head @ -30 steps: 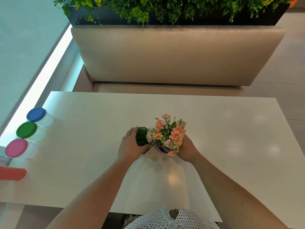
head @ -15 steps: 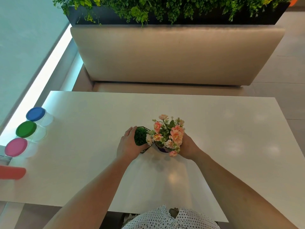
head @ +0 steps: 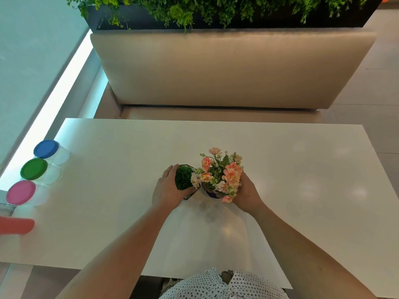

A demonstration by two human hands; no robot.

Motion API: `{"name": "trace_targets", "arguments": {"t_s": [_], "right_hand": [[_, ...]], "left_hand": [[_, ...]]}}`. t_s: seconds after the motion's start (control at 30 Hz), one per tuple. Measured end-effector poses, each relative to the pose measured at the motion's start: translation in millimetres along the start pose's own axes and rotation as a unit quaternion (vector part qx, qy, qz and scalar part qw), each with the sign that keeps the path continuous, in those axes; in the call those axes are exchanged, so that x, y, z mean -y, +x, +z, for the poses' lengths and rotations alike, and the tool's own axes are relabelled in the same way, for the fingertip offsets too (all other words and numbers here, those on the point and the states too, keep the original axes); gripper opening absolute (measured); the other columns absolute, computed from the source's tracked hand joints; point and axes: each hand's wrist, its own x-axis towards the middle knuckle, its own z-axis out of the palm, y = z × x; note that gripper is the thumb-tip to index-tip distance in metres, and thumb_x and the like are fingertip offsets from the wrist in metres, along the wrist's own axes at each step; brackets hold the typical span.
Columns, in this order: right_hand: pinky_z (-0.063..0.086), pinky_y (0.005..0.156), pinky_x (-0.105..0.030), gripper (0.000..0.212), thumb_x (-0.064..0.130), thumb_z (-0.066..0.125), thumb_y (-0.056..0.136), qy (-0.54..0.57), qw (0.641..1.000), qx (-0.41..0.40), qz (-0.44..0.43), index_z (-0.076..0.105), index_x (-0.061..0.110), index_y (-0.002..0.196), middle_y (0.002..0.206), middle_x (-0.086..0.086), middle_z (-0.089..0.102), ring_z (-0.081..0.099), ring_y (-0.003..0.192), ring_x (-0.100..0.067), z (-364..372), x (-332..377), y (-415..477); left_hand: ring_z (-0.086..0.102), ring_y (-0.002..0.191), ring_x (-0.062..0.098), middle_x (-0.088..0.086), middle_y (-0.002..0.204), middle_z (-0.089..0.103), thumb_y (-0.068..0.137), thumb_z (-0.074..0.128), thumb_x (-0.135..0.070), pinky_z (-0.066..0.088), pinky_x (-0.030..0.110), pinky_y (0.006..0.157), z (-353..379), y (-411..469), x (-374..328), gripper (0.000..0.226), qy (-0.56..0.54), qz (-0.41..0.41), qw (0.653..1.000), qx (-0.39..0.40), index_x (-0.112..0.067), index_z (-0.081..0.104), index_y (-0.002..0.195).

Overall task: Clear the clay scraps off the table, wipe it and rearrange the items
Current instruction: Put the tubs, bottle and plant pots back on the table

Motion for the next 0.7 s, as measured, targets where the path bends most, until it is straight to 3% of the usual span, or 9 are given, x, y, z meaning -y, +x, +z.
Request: {"name": "trace_targets", "arguments": {"t_s": [0.1, 0.2, 0.3, 0.4, 0.5, 0.6, 0.7], "right_hand": [[0.042, 0.086, -0.001, 0.082, 0.036, 0.098, 0.062, 0.010, 1.000, -0.001, 0.000, 0.054, 0.039, 0.131, 0.125, 0.028, 0.061, 0.055, 0.113, 0.018, 0, 1, 0], [0.046, 0.092, -0.012, 0.084, 0.044, 0.096, 0.063, 0.017, 1.000, 0.002, 0.000, 0.055, 0.034, 0.136, 0.128, 0.022, 0.063, 0.058, 0.117, 0.009, 1, 1, 0], [0.047, 0.095, -0.016, 0.085, 0.053, 0.094, 0.060, 0.020, 1.000, 0.002, -0.008, 0.053, 0.043, 0.134, 0.129, 0.024, 0.062, 0.058, 0.119, 0.006, 0, 5, -1], [0.049, 0.096, -0.014, 0.084, 0.034, 0.097, 0.064, 0.028, 0.999, 0.000, -0.021, 0.049, 0.047, 0.131, 0.127, 0.031, 0.060, 0.057, 0.119, 0.009, 0, 10, -3], [0.040, 0.094, -0.002, 0.099, 0.015, 0.097, 0.065, 0.044, 0.999, -0.001, -0.024, 0.038, 0.034, 0.143, 0.136, 0.025, 0.052, 0.050, 0.122, 0.017, 1, 5, -4], [0.040, 0.095, -0.004, 0.104, 0.013, 0.096, 0.066, 0.039, 0.999, -0.003, -0.032, 0.034, 0.028, 0.148, 0.140, 0.022, 0.051, 0.050, 0.126, 0.013, 1, 0, -6], [0.047, 0.094, -0.011, 0.093, 0.022, 0.095, 0.068, 0.018, 0.999, -0.008, -0.028, 0.042, 0.038, 0.142, 0.131, 0.032, 0.058, 0.056, 0.123, 0.006, 1, -5, -8]], "left_hand": [[0.035, 0.149, 0.023, -0.008, 0.167, 0.027, 0.076, 0.081, -0.063, 0.036, 0.043, 0.118, 0, 0, 0, 0.106, 0.001, 0.000, 1.000, 0.001, -0.031, 0.027, 0.161], [0.035, 0.149, 0.022, -0.008, 0.167, 0.027, 0.076, 0.081, -0.062, 0.036, 0.042, 0.118, -1, 1, -1, 0.106, 0.004, 0.000, 1.000, 0.001, -0.031, 0.027, 0.161], [0.035, 0.149, 0.022, -0.007, 0.167, 0.028, 0.076, 0.081, -0.062, 0.036, 0.042, 0.119, -1, 1, 0, 0.106, 0.005, 0.000, 1.000, 0.001, -0.030, 0.027, 0.161], [0.036, 0.148, 0.022, -0.008, 0.167, 0.027, 0.077, 0.080, -0.061, 0.037, 0.043, 0.118, 0, 0, 0, 0.105, 0.006, -0.001, 1.000, 0.002, -0.030, 0.025, 0.161], [0.037, 0.147, 0.024, -0.007, 0.167, 0.026, 0.080, 0.079, -0.058, 0.039, 0.043, 0.117, 2, -2, -1, 0.102, 0.009, -0.005, 1.000, -0.002, -0.029, 0.024, 0.162], [0.037, 0.147, 0.025, -0.007, 0.167, 0.025, 0.082, 0.078, -0.057, 0.040, 0.044, 0.116, 3, -3, -3, 0.101, 0.009, -0.010, 1.000, -0.006, -0.028, 0.023, 0.162], [0.036, 0.147, 0.025, -0.007, 0.168, 0.024, 0.084, 0.077, -0.054, 0.040, 0.044, 0.115, 4, -3, -6, 0.100, 0.010, -0.017, 1.000, -0.010, -0.027, 0.022, 0.163]]}}
